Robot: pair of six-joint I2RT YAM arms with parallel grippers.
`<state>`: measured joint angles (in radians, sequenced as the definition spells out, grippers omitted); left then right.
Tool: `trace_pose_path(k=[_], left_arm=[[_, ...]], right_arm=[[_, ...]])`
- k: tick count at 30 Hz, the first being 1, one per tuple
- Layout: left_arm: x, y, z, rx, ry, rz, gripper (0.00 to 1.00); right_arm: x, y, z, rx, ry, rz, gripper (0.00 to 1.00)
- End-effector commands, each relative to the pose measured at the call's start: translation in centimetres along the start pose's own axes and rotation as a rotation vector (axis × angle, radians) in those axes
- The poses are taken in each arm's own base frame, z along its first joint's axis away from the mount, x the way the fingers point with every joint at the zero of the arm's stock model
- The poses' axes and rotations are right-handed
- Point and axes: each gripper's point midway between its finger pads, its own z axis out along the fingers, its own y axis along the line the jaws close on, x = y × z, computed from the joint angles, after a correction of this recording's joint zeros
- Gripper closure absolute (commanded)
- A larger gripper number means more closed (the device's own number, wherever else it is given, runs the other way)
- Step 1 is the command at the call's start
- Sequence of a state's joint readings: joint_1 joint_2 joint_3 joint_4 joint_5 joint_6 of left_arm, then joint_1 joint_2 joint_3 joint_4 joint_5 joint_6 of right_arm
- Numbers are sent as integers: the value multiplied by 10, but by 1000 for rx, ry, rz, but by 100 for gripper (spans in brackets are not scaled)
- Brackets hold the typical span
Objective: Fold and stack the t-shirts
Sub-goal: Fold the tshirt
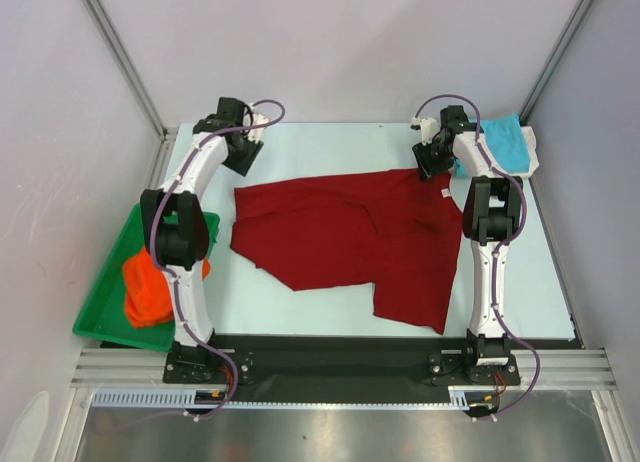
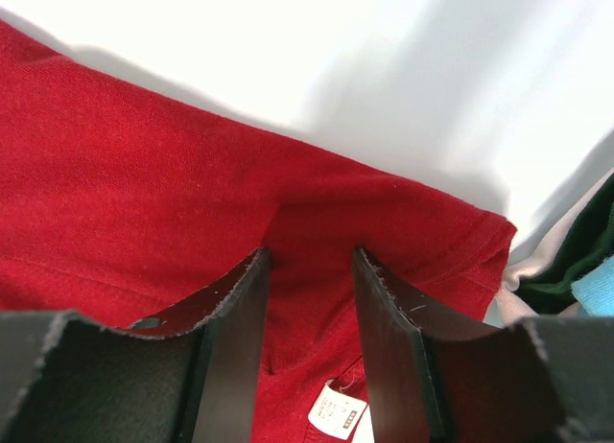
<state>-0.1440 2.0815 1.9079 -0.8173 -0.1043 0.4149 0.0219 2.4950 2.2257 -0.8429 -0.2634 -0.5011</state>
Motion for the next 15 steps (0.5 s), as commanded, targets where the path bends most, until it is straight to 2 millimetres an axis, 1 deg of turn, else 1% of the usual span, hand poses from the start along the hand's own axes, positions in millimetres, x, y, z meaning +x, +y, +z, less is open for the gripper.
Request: trace_pose_path(k=[1,3,4,6,7,8,9,10,13,15], left_arm=[[42,-33,19,200,118,-129,52],[53,-40,24,250,144,-147,53],[59,-37,29,251,158,-167,53],[62,-33,33,253,163,-187,51],[65,-27,36,249,165,-201,51],[69,-26,42,248,177,-205,50],[67,-23,42,245,170,-211,50],[69,-20,45,245,173,-223,50],[69,-17,54,254,171,-243,50],[64,-16,57,261,158,-253,50]], right_arm=[[2,-11,-3,27,1,-4,54],[3,-12,-5,28,3,-8,54],[4,-11,-5,27,7,-9,54],[5,-11,-6,29,9,-9,54],[4,-12,-6,33,9,-12,54],[6,-11,-6,30,15,-12,54],[7,-11,-6,31,17,-16,54],[8,-10,-6,33,22,-17,54],[9,-10,-6,35,27,-28,54],[10,-7,-6,34,35,-33,54]])
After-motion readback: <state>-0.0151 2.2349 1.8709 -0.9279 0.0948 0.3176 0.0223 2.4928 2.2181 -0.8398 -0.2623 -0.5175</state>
